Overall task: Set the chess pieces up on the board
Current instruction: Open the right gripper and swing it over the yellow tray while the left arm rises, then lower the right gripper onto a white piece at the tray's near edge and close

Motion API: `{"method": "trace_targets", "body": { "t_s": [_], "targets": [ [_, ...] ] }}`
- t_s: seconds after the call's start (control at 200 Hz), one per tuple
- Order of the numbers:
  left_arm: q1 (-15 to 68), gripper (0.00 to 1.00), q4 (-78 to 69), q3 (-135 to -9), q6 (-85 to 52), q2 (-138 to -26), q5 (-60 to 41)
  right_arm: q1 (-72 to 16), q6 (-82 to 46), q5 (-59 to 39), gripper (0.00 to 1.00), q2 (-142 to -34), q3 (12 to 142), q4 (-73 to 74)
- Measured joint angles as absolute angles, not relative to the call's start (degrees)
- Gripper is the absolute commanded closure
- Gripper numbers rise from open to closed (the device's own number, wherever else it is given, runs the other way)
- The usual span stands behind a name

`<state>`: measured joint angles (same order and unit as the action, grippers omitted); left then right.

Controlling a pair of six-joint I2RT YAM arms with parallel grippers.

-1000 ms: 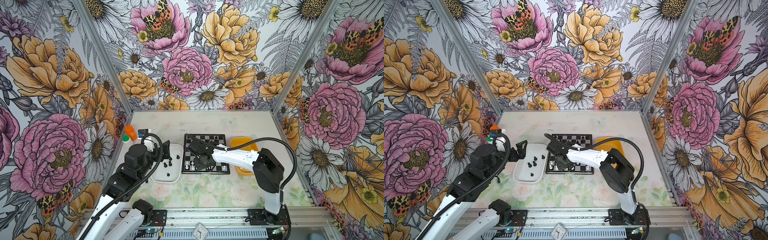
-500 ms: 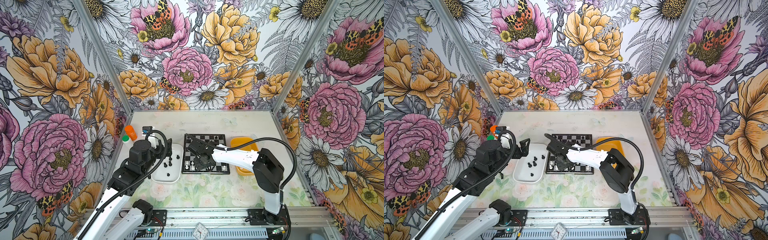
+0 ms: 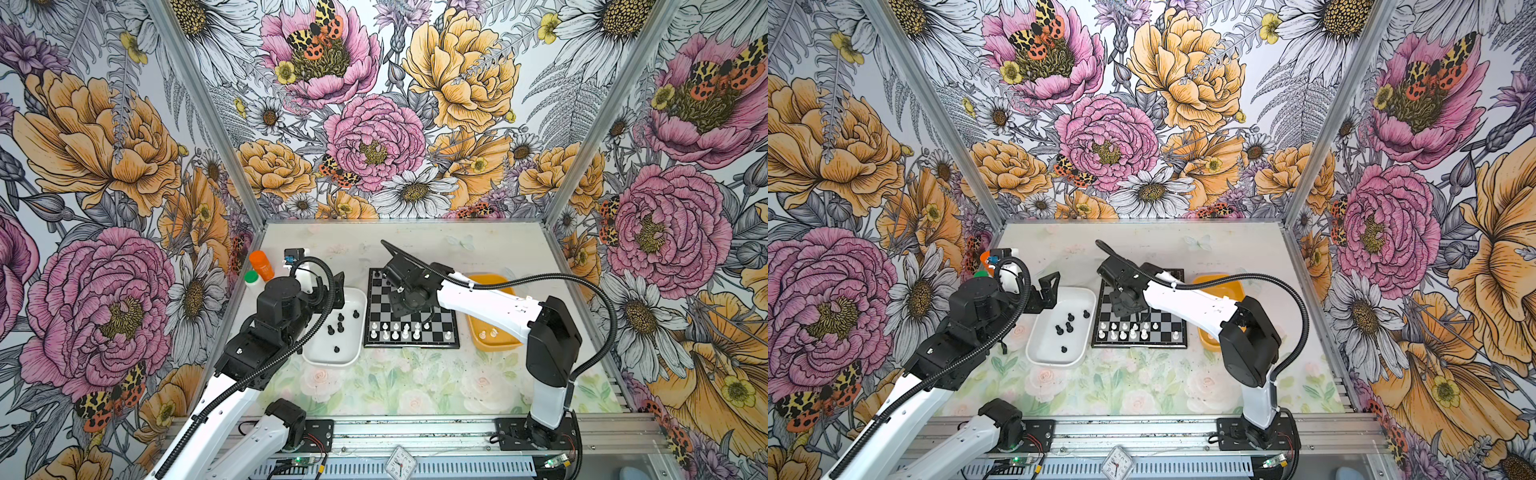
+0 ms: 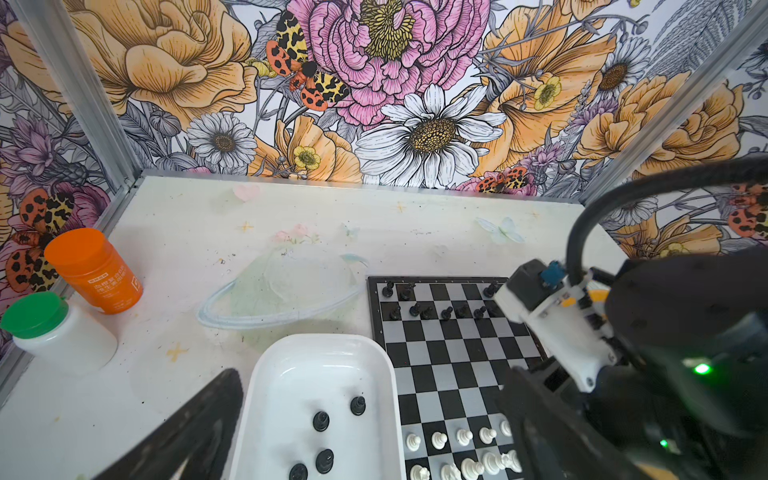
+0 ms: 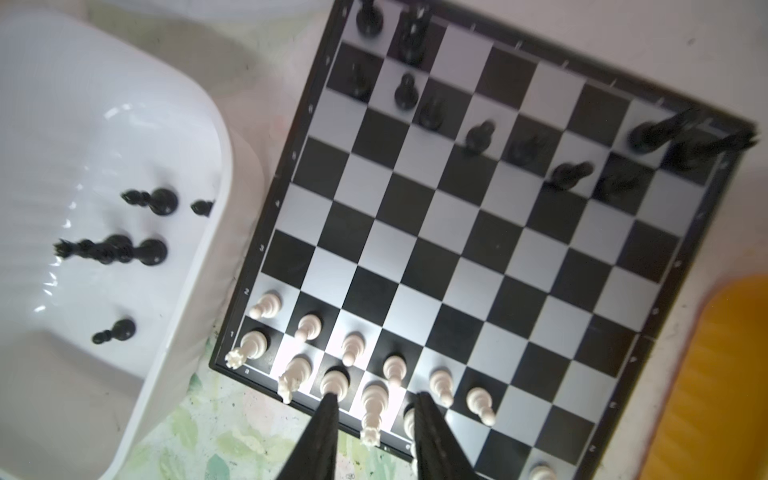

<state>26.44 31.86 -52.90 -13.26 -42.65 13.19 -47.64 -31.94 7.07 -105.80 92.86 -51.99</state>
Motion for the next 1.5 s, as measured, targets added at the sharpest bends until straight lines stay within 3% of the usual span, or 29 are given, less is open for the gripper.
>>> {"method": "trace_targets", "body": {
  "t_s": [0.18, 0.48, 0.851, 1.496],
  "targets": [
    [28.9, 0.01, 26.7, -53.0, -13.3, -47.2, 11.6, -37.4, -30.7, 7.5, 0.66, -96.0, 88.9, -52.1],
    [39.6, 0.01, 16.6, -60.3, -12.8, -67.1, 9.7, -23.0, -30.1, 8.3, 0.62, -82.9, 70.8, -54.4],
    [46.3, 0.01, 11.2, -72.2, -12.4, -84.7, 3.7, -16.3, -29.1, 7.7, 0.65, -82.6, 63.5, -52.9],
    [45.6, 0.01, 10.4, -74.1, -12.5, -87.1, 2.0, -13.8, -27.0, 4.2, 0.72, -90.8, 63.0, -47.2]
  ]
}}
